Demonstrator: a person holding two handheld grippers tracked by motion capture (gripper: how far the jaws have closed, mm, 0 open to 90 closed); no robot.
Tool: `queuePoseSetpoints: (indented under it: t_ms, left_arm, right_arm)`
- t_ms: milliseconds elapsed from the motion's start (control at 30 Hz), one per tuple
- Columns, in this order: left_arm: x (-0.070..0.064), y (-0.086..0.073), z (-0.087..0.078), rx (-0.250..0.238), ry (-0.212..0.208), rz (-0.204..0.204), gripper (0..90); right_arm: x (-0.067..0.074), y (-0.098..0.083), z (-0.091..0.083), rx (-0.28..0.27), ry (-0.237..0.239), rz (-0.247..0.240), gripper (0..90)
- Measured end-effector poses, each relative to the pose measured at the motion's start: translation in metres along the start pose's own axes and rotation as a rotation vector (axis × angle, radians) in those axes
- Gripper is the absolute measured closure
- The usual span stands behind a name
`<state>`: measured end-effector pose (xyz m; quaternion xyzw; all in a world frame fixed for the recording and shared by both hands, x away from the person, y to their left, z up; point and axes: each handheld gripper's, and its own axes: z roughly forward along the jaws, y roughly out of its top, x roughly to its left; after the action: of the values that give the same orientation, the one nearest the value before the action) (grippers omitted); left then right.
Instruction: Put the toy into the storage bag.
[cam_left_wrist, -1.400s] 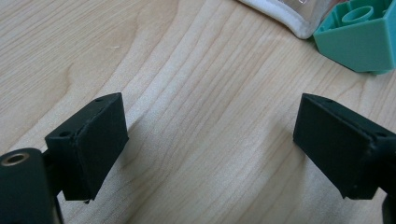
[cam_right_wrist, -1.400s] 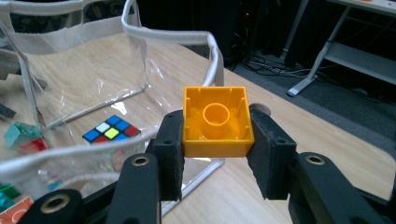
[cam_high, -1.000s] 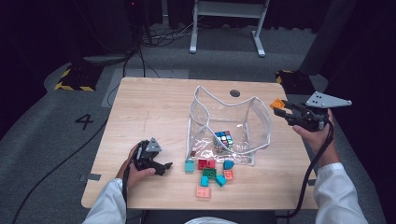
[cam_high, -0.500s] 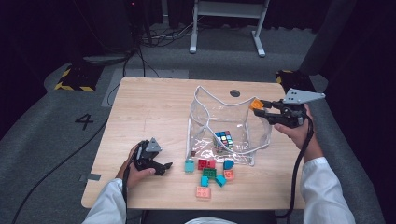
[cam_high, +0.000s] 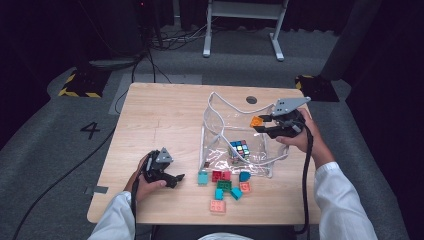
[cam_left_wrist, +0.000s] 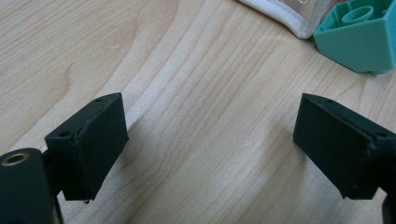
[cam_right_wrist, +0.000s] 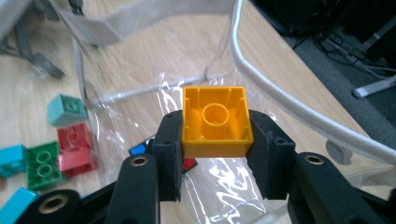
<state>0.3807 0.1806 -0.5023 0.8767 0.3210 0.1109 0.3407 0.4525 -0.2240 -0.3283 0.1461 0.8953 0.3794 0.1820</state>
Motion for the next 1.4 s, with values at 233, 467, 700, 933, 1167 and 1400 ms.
queuePoseSetpoints:
  t_ms: [233,467,700,933,1167,1400]
  left_arm:
    - [0.000,0.000,0.000,0.000,-0.002,-0.001,10.1]
    - [0.000,0.000,0.000,-0.002,-0.001,-0.001,10.1]
    - [0.000,0.000,0.000,-0.002,0.002,-0.001,10.0]
    - [0.000,0.000,0.000,0.000,0.000,0.000,10.1]
    - [0.000,0.000,0.000,0.000,-0.004,-0.001,9.9]
    - [0.000,0.000,0.001,0.000,-0.001,-0.002,9.6]
  right_arm:
    - [-0.008,0.001,0.014,0.113,0.001,-0.010,59.0]
    - [-0.012,-0.001,0.022,0.237,-0.015,-0.045,59.0]
    - [-0.011,-0.009,0.030,0.351,-0.006,-0.050,59.0]
    - [-0.014,-0.015,0.022,0.442,-0.030,-0.053,59.0]
    - [-0.014,-0.016,0.017,0.454,-0.039,-0.067,59.0]
    - [-0.011,-0.015,0.008,0.363,-0.033,-0.049,55.2]
